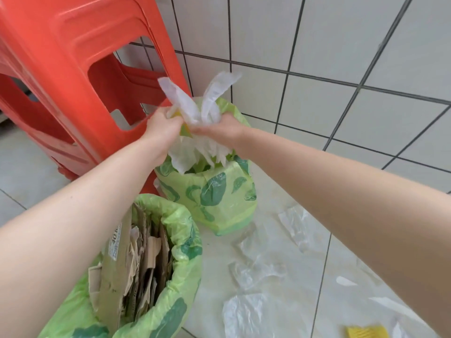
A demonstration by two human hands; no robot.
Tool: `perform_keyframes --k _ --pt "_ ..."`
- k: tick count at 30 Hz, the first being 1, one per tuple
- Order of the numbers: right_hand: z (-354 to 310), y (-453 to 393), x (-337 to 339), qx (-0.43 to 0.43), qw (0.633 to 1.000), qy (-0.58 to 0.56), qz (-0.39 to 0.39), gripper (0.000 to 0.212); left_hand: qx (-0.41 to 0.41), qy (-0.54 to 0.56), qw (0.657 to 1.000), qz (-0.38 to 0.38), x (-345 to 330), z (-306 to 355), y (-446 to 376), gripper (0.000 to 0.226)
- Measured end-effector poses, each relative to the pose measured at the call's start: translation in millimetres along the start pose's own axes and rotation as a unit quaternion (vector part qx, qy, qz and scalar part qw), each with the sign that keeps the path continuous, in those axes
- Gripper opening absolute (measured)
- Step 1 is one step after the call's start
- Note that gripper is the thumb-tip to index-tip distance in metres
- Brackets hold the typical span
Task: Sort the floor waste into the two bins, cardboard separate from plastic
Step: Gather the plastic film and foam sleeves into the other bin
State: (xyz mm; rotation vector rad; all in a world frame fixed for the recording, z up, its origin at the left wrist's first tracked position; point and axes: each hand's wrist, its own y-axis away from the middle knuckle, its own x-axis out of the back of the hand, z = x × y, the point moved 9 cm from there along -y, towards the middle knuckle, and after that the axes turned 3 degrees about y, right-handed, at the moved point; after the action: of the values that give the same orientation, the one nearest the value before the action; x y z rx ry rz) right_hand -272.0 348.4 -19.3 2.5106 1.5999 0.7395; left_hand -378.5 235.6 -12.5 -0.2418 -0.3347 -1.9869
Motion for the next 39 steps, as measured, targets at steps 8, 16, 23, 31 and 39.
perform_keyframes --k 8,16,23,31,39 --pt "-7 -7 30 0.059 0.966 0.246 0.043 0.06 -0.036 -0.066 0.996 -0.044 5 1 11 0.053" --pt "33 -18 -14 0.077 0.834 0.543 -0.057 0.04 -0.035 -0.488 0.832 -0.262 -55 -43 32 0.048" --pt "16 -1 7 0.176 0.873 0.455 0.011 0.042 -0.141 -0.413 0.89 -0.132 -48 -4 31 0.03" --pt "32 71 58 0.184 0.933 0.304 0.059 0.042 -0.194 -0.287 0.931 -0.119 -83 34 82 0.023" --pt "162 199 128 0.058 0.969 0.235 0.057 0.033 -0.211 -0.269 0.91 -0.235 -204 11 178 0.018"
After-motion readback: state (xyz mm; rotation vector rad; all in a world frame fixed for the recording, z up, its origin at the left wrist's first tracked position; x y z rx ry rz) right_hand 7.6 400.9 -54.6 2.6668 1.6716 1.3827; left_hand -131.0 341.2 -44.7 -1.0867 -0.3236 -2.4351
